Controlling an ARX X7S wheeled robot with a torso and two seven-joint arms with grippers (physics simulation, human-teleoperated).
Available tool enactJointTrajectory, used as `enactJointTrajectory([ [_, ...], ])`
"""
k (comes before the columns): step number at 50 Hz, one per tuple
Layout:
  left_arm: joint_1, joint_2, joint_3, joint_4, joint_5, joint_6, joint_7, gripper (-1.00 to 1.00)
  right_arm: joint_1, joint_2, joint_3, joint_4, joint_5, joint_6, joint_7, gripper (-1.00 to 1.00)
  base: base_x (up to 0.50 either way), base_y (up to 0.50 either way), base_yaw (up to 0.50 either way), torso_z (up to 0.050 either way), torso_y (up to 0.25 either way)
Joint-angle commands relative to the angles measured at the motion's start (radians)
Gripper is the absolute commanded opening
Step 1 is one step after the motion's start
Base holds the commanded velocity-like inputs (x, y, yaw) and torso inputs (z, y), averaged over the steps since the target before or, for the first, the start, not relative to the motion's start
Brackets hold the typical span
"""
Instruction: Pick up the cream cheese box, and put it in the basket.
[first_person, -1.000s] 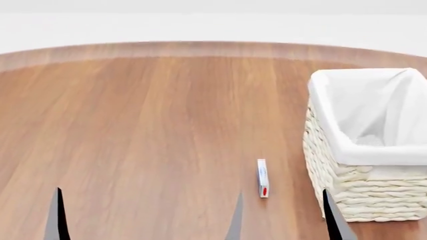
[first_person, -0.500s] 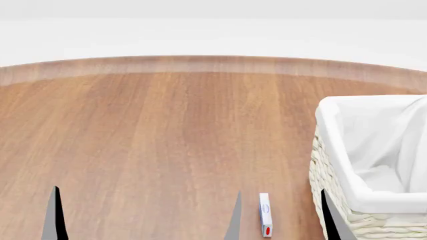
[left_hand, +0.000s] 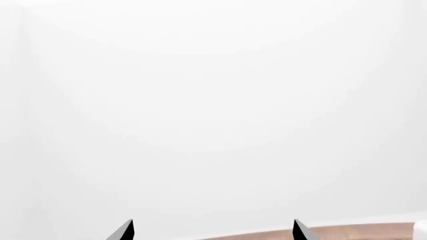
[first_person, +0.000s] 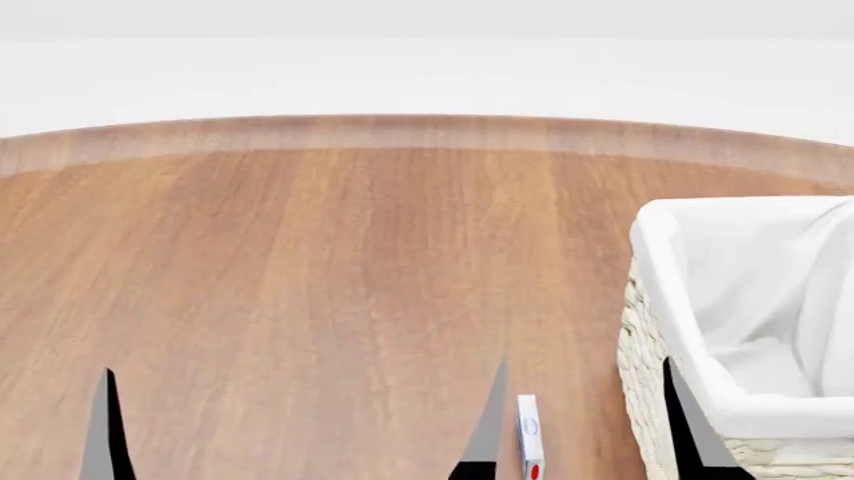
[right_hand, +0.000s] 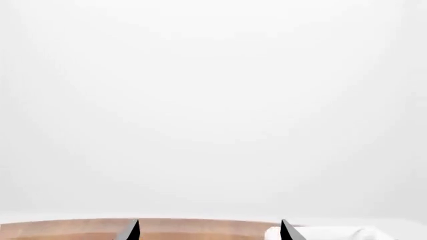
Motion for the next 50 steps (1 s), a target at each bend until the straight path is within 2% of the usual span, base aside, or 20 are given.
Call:
enactJointTrajectory([
  [1,-0.011,0.009,-0.007,-0.007,0.004,-0.032,-0.022,1.0,0.152,-0.018,0.01,0.037,0.034,0.165,0.015,1.0,0.0,0.0,0.0,0.0,0.0],
  [12,-0.015,0.024,-0.021,-0.01,-0.038,-0.043,-0.029,1.0,0.387,-0.054,0.012,0.169,0.079,0.292,-0.012,1.0,0.0,0.0,0.0,0.0,0.0],
  [16,-0.011,0.037,-0.048,-0.014,-0.104,-0.031,-0.023,1.0,0.475,-0.072,-0.002,0.213,0.093,0.336,-0.027,1.0,0.0,0.0,0.0,0.0,0.0],
  [18,-0.008,0.039,-0.04,-0.025,-0.068,0.002,-0.033,1.0,0.509,-0.078,-0.009,0.222,0.098,0.362,-0.029,1.0,0.0,0.0,0.0,0.0,0.0],
  [21,-0.002,0.045,-0.038,-0.03,-0.091,0.027,-0.025,1.0,0.567,-0.096,-0.024,0.241,0.104,0.393,-0.034,1.0,0.0,0.0,0.0,0.0,0.0],
  [23,-0.002,0.048,-0.048,-0.015,-0.128,-0.013,-0.028,1.0,0.585,-0.104,-0.035,0.265,0.104,0.393,-0.04,1.0,0.0,0.0,0.0,0.0,0.0],
  [24,0.0,0.05,-0.061,-0.01,-0.169,-0.005,-0.019,1.0,0.598,-0.111,-0.043,0.288,0.101,0.387,-0.044,1.0,0.0,0.0,0.0,0.0,0.0],
  [25,0.001,0.044,-0.043,-0.016,-0.092,0.026,-0.031,1.0,0.613,-0.117,-0.057,0.32,0.093,0.38,-0.049,1.0,0.0,0.0,0.0,0.0,0.0],
  [27,0.001,0.046,-0.054,-0.015,-0.138,0.014,-0.024,1.0,0.629,-0.127,-0.071,0.357,0.088,0.373,-0.056,1.0,0.0,0.0,0.0,0.0,0.0],
  [28,0.001,0.045,-0.048,-0.023,-0.103,0.042,-0.029,1.0,0.635,-0.13,-0.08,0.368,0.083,0.37,-0.056,1.0,0.0,0.0,0.0,0.0,0.0],
  [35,0.001,0.043,-0.05,-0.018,-0.135,0.02,-0.027,1.0,0.667,-0.166,-0.127,0.532,0.068,0.32,-0.084,1.0,0.0,0.0,0.0,0.0,0.0],
  [38,0.0,0.039,-0.038,-0.02,-0.105,0.032,-0.03,1.0,0.678,-0.178,-0.139,0.606,0.063,0.295,-0.096,1.0,0.0,0.0,0.0,0.0,0.0],
  [40,0.001,0.052,-0.057,-0.01,-0.176,0.007,-0.033,1.0,0.69,-0.194,-0.141,0.687,0.065,0.263,-0.108,1.0,0.0,0.0,0.0,0.0,0.0],
  [44,0.006,0.055,-0.055,-0.022,-0.085,0.066,-0.06,1.0,0.712,-0.219,-0.154,0.836,0.049,0.187,-0.123,1.0,0.0,0.0,0.0,0.0,0.0],
  [46,0.01,0.072,-0.093,-0.02,-0.129,0.097,-0.075,1.0,0.722,-0.23,-0.155,0.906,0.047,0.151,-0.132,1.0,0.0,0.0,0.0,0.0,0.0],
  [50,0.001,0.049,-0.1,0.003,-0.15,0.021,-0.078,1.0,0.745,-0.249,-0.151,1.073,0.044,0.067,-0.151,1.0,0.0,0.0,0.0,0.0,0.0],
])
